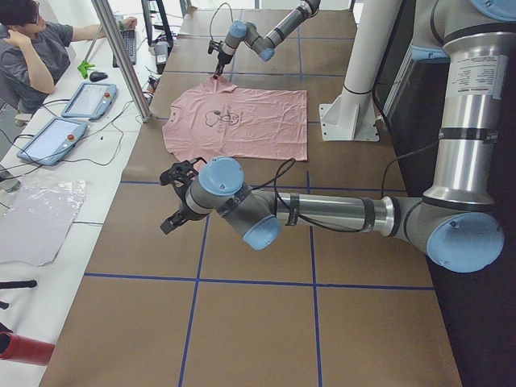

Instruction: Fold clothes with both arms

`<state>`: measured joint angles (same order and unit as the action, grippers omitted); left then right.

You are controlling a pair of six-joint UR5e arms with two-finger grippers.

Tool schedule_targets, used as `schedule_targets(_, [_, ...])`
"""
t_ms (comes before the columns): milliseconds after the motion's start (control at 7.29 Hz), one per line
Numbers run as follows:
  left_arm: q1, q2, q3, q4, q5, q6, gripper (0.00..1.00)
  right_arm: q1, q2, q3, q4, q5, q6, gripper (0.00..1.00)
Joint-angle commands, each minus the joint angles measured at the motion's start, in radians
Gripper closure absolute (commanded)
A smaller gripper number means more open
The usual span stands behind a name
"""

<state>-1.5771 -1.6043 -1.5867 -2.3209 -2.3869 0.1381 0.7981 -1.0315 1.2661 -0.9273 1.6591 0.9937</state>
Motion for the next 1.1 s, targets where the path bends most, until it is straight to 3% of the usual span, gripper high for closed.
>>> schedule_targets(0, [0.000, 0.000, 0.001, 0.000, 0.000, 0.000, 0.00, -0.013, 0.134, 0.001, -0.172, -0.039, 0.058, 1.00])
schedule_targets(411, [0.000, 0.000, 0.001, 0.002, 0.000, 0.000, 0.00, -0.109, 0.252, -0.025, -0.266, -0.166, 0.178, 1.00])
schedule_targets(685, [0.000, 0.000, 0.002, 0.002, 0.000, 0.000, 0.00, -0.135, 0.310, -0.126, -0.265, -0.228, 0.209, 1.00])
schedule_targets(823, [0.000, 0.000, 0.002, 0.002, 0.000, 0.000, 0.00, -0.137, 0.317, -0.134, -0.262, -0.229, 0.209, 0.73])
schedule_targets(960, [0.000, 0.001, 0.002, 0.002, 0.000, 0.000, 0.00, -0.141, 0.318, -0.134, -0.262, -0.229, 0.210, 0.04])
